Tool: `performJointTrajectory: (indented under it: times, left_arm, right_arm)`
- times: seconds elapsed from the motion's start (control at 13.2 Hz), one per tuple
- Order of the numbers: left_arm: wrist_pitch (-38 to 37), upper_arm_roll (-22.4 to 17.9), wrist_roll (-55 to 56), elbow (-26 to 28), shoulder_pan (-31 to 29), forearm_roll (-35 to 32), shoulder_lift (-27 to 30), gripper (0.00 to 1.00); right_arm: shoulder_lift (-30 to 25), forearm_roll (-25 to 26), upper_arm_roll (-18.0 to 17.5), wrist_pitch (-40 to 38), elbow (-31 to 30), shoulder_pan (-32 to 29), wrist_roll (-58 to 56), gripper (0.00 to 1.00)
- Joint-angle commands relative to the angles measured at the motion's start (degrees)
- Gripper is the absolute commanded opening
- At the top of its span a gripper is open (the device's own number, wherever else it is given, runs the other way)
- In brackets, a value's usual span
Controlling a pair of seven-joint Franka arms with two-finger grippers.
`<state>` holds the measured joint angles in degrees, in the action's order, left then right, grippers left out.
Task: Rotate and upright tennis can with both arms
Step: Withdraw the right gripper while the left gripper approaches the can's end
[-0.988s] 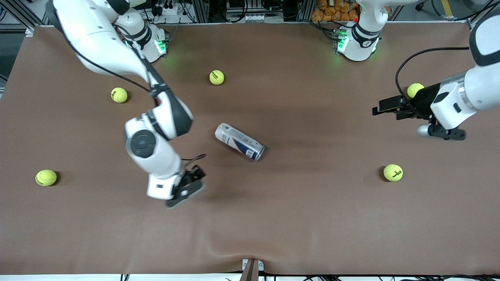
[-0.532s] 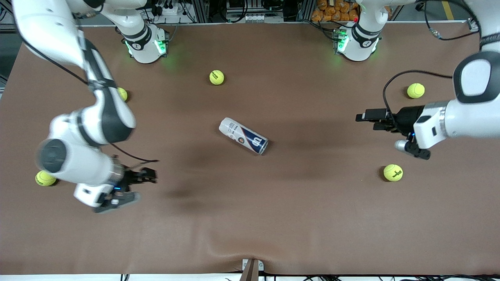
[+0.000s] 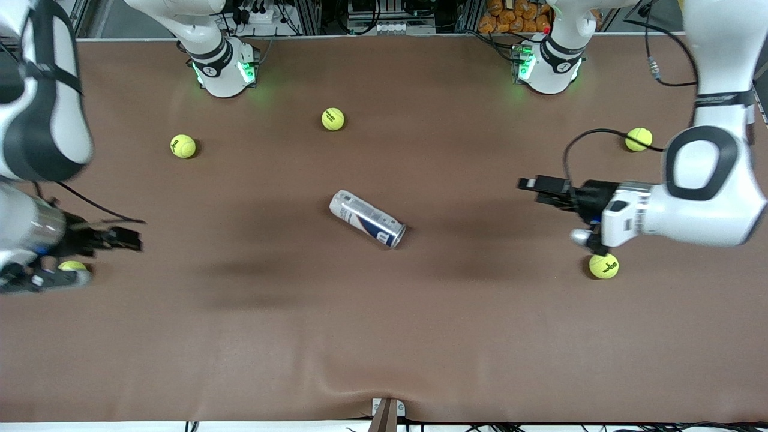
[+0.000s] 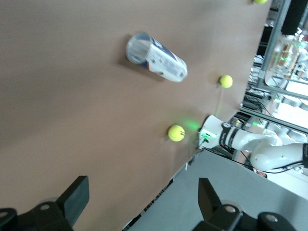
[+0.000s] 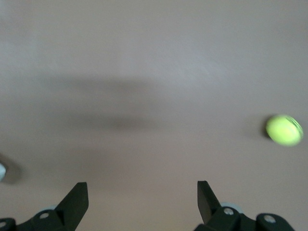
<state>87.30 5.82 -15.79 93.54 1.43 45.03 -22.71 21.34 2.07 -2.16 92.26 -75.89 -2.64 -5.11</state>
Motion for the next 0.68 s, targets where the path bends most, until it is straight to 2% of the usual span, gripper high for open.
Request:
performJointTrajectory:
  times: [0.0,0.23,0.61]
  left_arm:
    - [3.0,-0.1,-0.4,-1.3,2.6,1.9,-3.4,1.00]
    - [4.2,-0.1,-0.5,-5.4,5.0,5.2,-7.8,1.00]
    - [7.9,0.1,-1.3,-9.5,6.9,6.6,-12.3,1.00]
  right_arm:
    - [-7.3,-1.2,7.6,-1.6,-5.4,4.5,0.2,1.00]
    - [-12.3,-1.2,11.5,-7.5,-5.8,5.2,0.8,1.00]
    - [-18.2,-1.0,12.6,-12.2,-5.9,6.1,2.7,1.00]
